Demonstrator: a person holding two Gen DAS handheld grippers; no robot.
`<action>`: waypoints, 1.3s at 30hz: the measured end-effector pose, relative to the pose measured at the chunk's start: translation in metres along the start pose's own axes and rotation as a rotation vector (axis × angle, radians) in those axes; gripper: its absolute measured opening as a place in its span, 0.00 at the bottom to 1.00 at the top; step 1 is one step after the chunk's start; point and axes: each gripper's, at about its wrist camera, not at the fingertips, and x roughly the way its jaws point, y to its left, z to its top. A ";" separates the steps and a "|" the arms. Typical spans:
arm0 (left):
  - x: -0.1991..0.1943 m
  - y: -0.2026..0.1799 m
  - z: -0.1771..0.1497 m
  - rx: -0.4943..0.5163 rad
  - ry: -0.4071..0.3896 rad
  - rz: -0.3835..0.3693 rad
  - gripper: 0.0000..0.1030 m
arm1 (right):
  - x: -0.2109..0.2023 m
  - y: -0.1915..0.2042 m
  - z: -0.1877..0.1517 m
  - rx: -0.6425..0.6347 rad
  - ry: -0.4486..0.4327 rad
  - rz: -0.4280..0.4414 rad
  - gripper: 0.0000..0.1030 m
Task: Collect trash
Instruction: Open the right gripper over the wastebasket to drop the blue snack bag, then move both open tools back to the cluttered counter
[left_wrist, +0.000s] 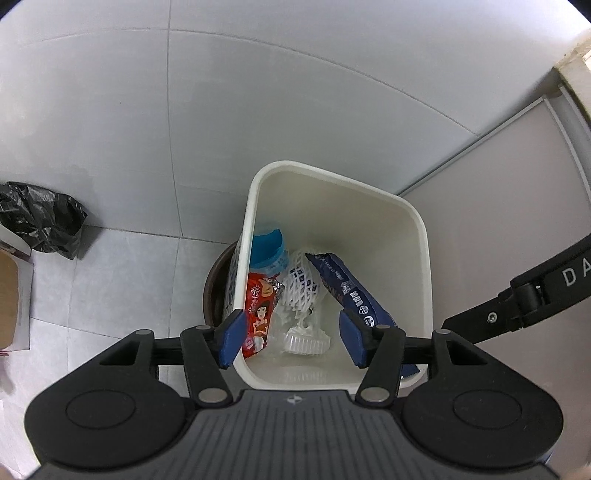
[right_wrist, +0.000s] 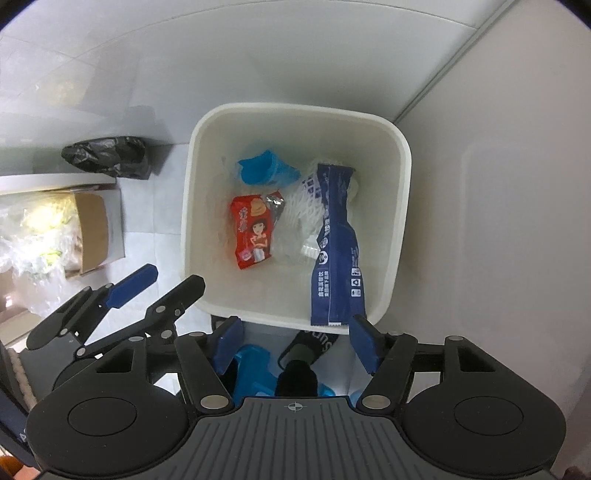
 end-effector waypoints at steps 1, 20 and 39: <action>-0.002 0.000 0.001 0.002 -0.001 0.000 0.52 | -0.002 0.000 -0.001 0.001 -0.005 0.005 0.63; -0.048 -0.003 -0.005 0.060 -0.054 0.023 0.91 | -0.067 0.011 -0.055 -0.078 -0.192 0.132 0.76; -0.099 -0.011 -0.005 0.070 -0.094 0.056 0.98 | -0.144 -0.022 -0.164 -0.052 -0.681 0.148 0.83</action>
